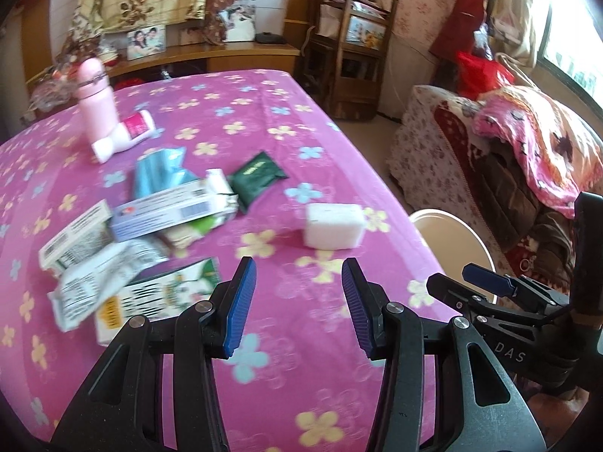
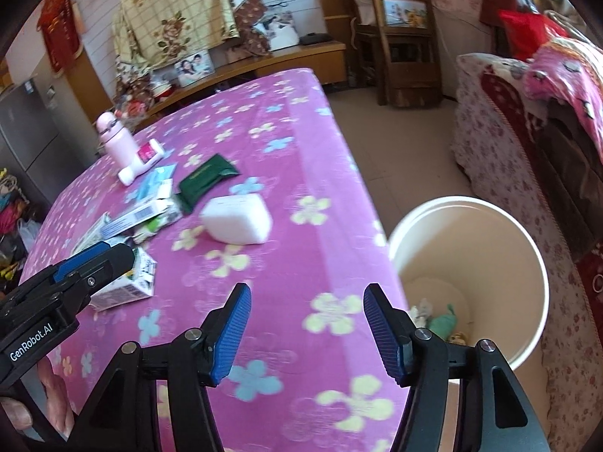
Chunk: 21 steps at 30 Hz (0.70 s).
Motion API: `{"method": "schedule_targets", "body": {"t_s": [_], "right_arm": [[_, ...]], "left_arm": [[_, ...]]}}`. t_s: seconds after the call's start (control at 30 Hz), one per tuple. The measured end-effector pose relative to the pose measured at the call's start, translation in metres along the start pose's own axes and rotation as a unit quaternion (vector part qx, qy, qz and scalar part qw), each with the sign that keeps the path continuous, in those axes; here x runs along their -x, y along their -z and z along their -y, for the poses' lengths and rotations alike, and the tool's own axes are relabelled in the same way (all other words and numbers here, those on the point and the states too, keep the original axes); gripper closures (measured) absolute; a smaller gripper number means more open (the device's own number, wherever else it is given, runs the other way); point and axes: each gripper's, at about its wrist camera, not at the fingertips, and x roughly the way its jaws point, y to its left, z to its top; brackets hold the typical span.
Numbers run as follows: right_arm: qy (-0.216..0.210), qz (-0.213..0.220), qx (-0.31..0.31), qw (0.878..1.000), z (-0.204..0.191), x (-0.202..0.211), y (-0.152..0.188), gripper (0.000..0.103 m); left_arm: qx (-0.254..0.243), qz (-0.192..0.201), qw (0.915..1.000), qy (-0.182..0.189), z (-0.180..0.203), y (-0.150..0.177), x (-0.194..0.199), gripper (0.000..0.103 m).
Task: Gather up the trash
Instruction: 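Withdraw both open tools from the bucket back over the table, then grasp the white sponge with the right gripper while the left grasps the white snack packet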
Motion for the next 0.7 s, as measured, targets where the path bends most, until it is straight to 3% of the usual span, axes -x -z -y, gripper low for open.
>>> {"method": "schedule_targets", "body": {"t_s": [0.43, 0.57, 0.7], "right_arm": [[-0.027, -0.014, 0.034, 0.999, -0.055, -0.017, -0.003, 0.042], [-0.03, -0.015, 0.033, 0.999, -0.059, -0.022, -0.005, 0.035], [-0.025, -0.025, 0.037, 0.999, -0.062, -0.032, -0.008, 0.035]], "left_arm": [[0.046, -0.005, 0.9981, -0.039, -0.081, 0.014, 0.022, 0.057], [0.06, -0.001, 0.9977, -0.03, -0.114, 0.017, 0.029, 0.041], [0.064, -0.009, 0.9972, -0.039, -0.142, 0.018, 0.027, 0.038]]}}
